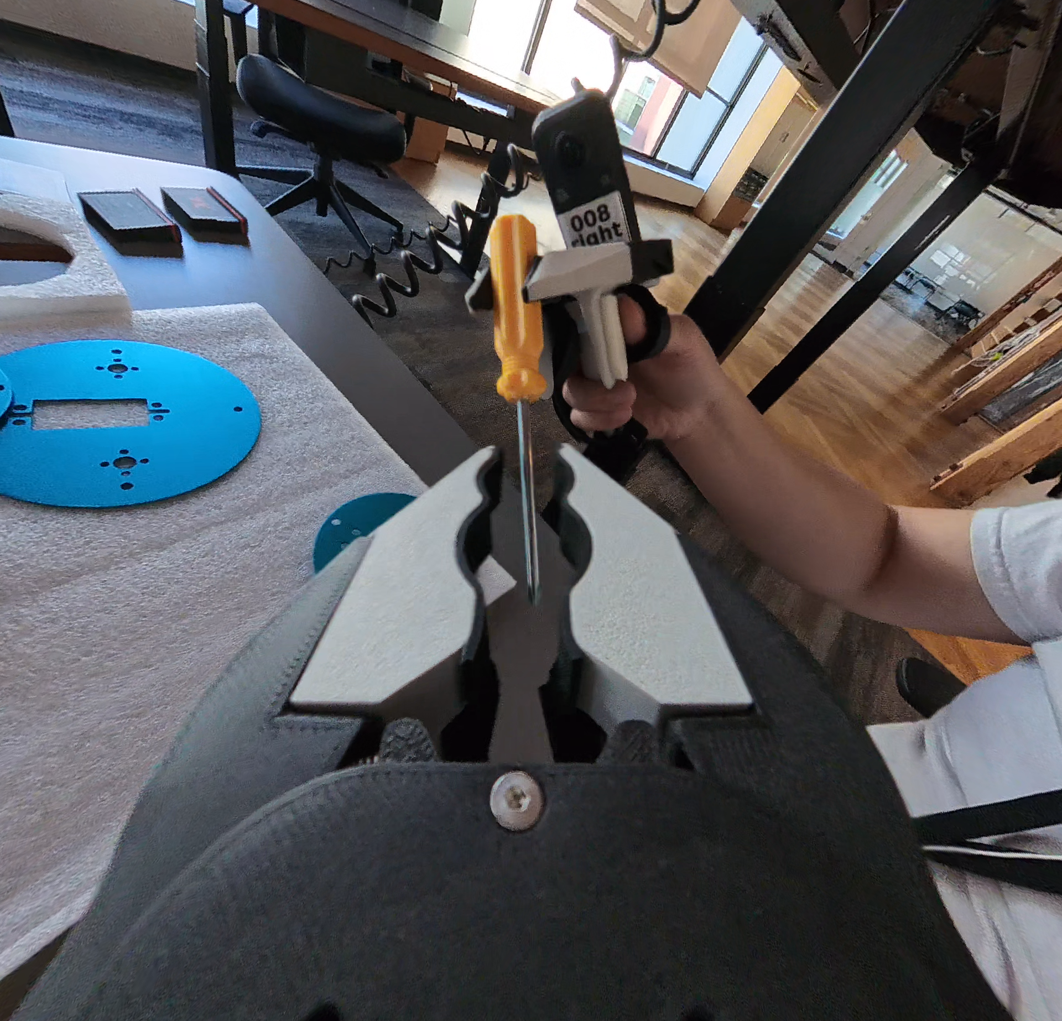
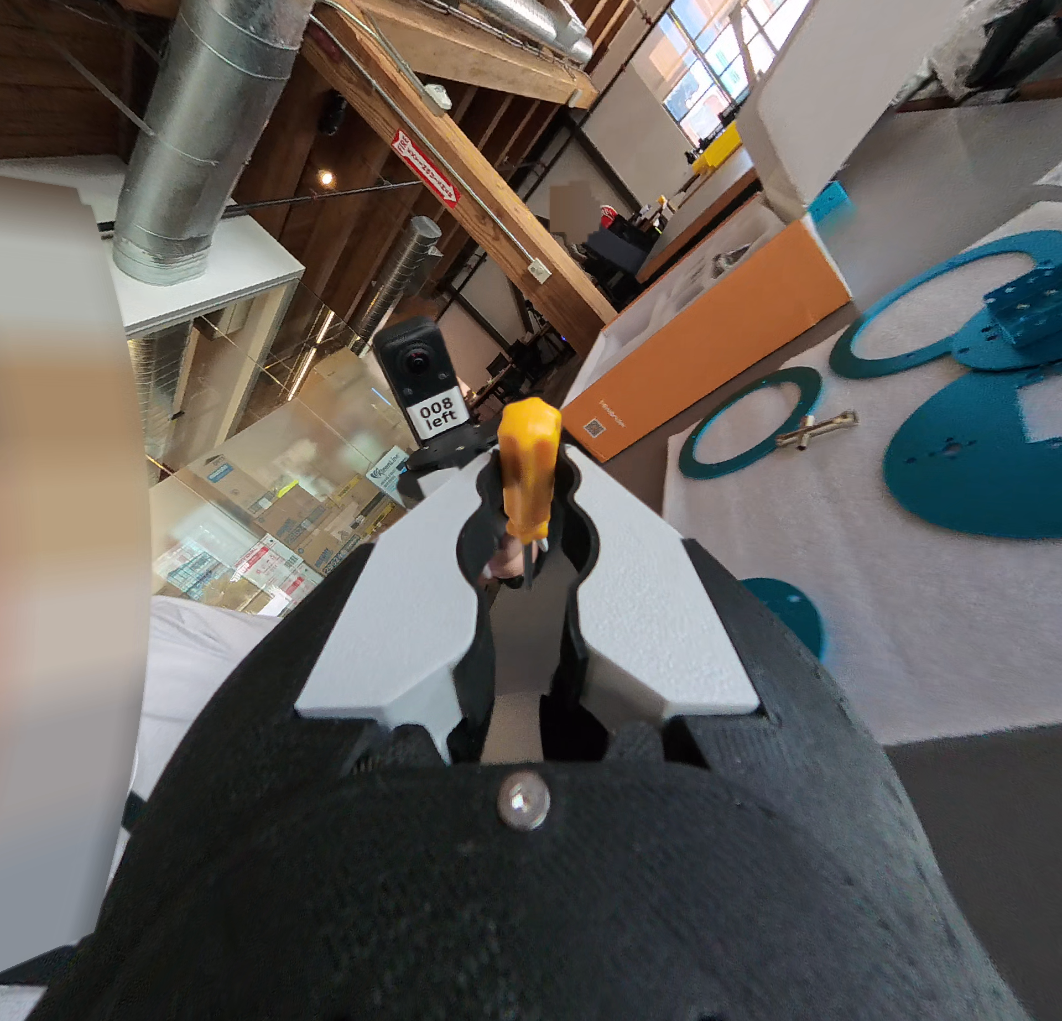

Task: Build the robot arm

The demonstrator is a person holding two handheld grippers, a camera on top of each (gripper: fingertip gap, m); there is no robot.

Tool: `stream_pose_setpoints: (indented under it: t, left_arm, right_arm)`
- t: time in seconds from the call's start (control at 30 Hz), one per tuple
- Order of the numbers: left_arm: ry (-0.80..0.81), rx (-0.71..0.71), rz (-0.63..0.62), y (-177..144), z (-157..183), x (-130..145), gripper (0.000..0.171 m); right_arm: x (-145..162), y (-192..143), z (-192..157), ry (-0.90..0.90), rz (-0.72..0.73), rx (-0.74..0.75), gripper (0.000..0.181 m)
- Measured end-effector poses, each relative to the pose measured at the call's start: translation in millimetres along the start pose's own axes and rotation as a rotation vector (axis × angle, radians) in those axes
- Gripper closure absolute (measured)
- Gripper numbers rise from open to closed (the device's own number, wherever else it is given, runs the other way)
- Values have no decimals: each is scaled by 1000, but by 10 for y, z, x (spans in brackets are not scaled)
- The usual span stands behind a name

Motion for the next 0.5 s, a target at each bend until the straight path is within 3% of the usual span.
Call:
stream_pose_setpoints:
  t: [0.03, 0.23, 0.37, 0.5]
  left_arm:
    - [-19, 6, -7, -32, -49, 5, 141]
    - [-72, -28, 13, -155, -368, 192, 143]
    - [-42, -49, -51, -74, -426, 300, 128]
    - [67, -162, -121, -15, -502, 366, 107]
  right_arm:
    - [-68, -34, 91, 13, -17, 11, 165]
    - [-409, -222, 754, 177, -96, 7, 165]
    - [-355, -211, 1134, 270, -146, 3, 164]
    - [-291, -123, 1306, 359, -143, -71, 165]
Point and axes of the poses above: each gripper's, where its closed fingertips meet, y out along the fingers, x out of its underside, z = x × y across the jaws, the point moved 6 cm from there along -y, back along the fingers, and after that the axes turned 3 degrees about -y, right-handed, at the moved point
